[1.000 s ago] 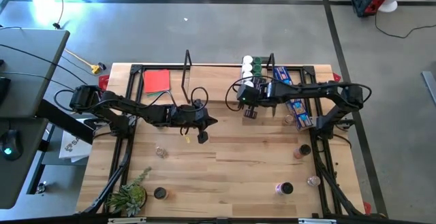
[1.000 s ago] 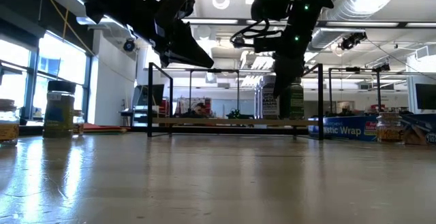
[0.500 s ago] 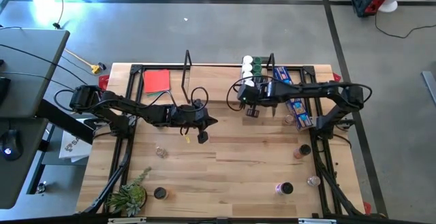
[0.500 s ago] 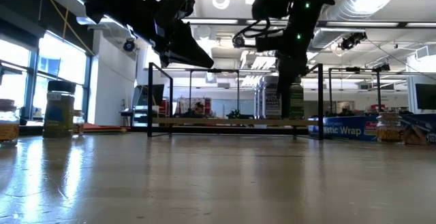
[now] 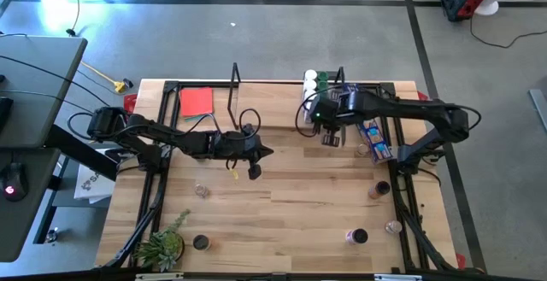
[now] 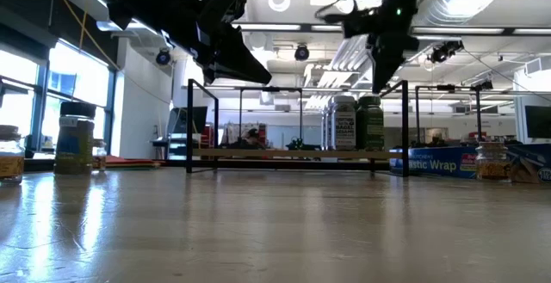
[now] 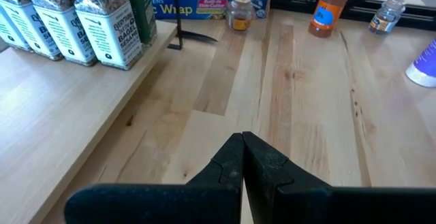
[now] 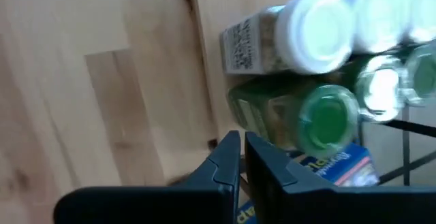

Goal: Shelf spices
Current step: Adjust the green seasoning bottle on the shelf, then put the top right black seasoning bottle on the shelf

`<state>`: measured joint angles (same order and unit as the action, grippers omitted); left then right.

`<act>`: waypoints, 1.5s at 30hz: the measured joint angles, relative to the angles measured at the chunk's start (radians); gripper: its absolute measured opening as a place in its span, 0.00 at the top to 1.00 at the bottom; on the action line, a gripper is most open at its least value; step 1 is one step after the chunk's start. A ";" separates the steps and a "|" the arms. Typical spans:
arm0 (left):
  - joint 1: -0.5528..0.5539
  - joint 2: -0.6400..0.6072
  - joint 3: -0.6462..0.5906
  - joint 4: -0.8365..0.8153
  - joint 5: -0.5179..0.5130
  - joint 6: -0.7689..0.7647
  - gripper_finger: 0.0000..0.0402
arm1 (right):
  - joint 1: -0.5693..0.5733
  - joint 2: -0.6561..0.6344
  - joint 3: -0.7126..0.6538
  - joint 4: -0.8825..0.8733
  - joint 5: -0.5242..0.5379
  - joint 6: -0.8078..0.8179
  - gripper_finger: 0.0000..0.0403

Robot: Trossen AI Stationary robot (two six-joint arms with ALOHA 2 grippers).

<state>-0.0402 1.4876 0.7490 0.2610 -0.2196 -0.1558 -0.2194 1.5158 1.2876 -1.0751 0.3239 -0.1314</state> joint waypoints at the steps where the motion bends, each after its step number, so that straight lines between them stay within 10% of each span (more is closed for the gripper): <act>1: 0.000 0.000 0.000 0.000 0.000 0.000 1.00 | -0.004 0.002 -0.028 0.034 0.006 0.000 0.96; 31: 0.000 0.000 0.000 0.017 0.000 0.000 1.00 | -0.030 0.035 -0.255 0.373 0.142 -0.003 0.96; 45: 0.000 0.000 0.000 0.024 0.000 0.000 1.00 | 0.096 -0.075 -0.118 0.100 0.244 0.143 0.96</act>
<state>-0.0400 1.4876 0.7486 0.2852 -0.2192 -0.1555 -0.1234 1.4412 1.1696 -0.9747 0.5678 0.0111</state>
